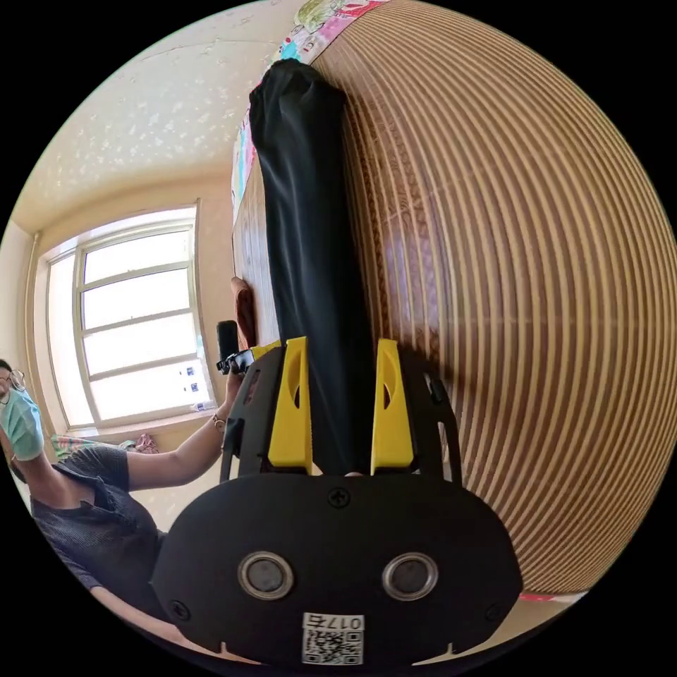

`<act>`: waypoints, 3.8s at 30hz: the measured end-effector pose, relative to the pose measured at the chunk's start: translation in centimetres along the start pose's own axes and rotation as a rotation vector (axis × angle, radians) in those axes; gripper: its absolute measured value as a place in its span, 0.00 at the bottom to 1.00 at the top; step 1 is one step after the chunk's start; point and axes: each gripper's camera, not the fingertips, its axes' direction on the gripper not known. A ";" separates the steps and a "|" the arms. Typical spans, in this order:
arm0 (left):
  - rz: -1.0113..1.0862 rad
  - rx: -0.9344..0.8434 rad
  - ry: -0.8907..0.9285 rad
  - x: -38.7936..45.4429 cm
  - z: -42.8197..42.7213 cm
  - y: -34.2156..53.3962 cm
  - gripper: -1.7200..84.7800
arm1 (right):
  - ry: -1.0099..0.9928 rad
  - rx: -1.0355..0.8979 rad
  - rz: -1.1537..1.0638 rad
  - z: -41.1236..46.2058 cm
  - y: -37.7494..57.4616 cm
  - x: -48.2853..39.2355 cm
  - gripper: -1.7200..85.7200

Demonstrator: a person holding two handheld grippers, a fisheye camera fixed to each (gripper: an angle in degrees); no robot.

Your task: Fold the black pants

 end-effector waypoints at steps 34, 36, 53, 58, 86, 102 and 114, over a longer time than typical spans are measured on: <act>0.436 0.295 0.132 44.6 -10.2 5.7 0.07 | -0.092 0.257 -0.495 -25.1 17.3 -41.8 0.03; 0.356 0.312 0.050 41.9 -8.7 3.1 0.07 | 0.089 0.191 -0.407 -21.7 12.2 -40.2 0.03; -0.374 -0.182 -0.111 9.7 11.3 17.5 0.11 | 0.200 -0.237 0.238 -0.8 30.1 -10.9 0.06; -0.363 -0.149 -0.087 7.3 10.3 16.0 0.14 | 0.152 -0.184 0.315 -2.0 30.4 -8.9 0.08; -0.403 -0.192 0.079 -5.7 6.9 6.4 0.15 | -0.069 -0.007 0.279 3.8 27.2 -5.0 0.20; 0.308 -0.405 0.268 28.8 14.6 5.2 0.12 | -0.345 0.284 -0.165 -26.8 43.8 -17.2 0.14; 0.347 -0.811 -0.274 38.9 41.5 2.0 0.10 | 0.872 0.692 0.298 -42.0 48.5 -15.3 0.05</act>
